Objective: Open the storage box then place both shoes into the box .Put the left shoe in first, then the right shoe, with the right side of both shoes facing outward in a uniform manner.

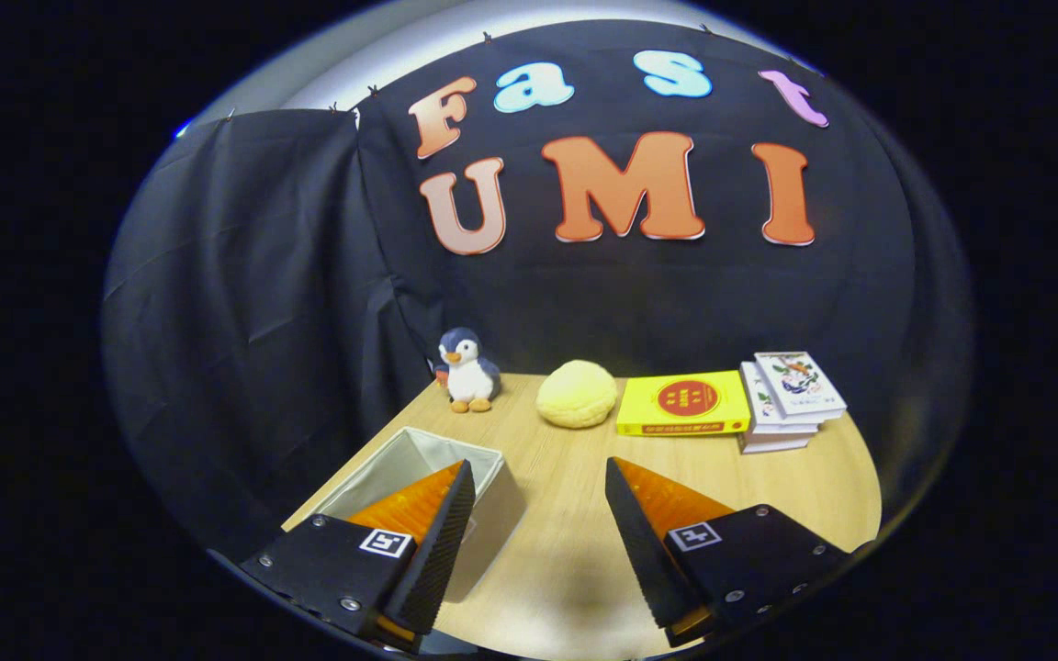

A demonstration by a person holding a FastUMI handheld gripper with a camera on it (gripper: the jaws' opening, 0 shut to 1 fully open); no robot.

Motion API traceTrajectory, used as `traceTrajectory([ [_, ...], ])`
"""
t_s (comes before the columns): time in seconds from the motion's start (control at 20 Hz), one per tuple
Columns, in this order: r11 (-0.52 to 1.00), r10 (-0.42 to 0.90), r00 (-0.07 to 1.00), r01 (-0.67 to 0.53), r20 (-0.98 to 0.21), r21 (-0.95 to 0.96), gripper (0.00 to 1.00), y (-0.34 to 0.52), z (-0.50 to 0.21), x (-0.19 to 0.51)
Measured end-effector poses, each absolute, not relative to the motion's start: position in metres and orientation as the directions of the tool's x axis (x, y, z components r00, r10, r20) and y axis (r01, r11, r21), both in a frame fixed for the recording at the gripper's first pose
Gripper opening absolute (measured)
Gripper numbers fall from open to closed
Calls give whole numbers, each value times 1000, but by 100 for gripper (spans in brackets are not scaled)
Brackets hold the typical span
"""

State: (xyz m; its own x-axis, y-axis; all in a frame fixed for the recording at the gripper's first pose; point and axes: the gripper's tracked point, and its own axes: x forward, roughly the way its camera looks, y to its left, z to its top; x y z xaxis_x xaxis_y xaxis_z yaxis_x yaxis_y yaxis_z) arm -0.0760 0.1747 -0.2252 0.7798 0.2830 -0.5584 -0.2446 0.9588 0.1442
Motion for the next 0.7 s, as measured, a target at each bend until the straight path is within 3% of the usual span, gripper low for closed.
traceTrajectory([
  [0.35,977,211,908,-201,-363,67,88,108,-152,-60],
  [0.7,992,125,967,-121,-221,29,90,61,-106,-50],
])
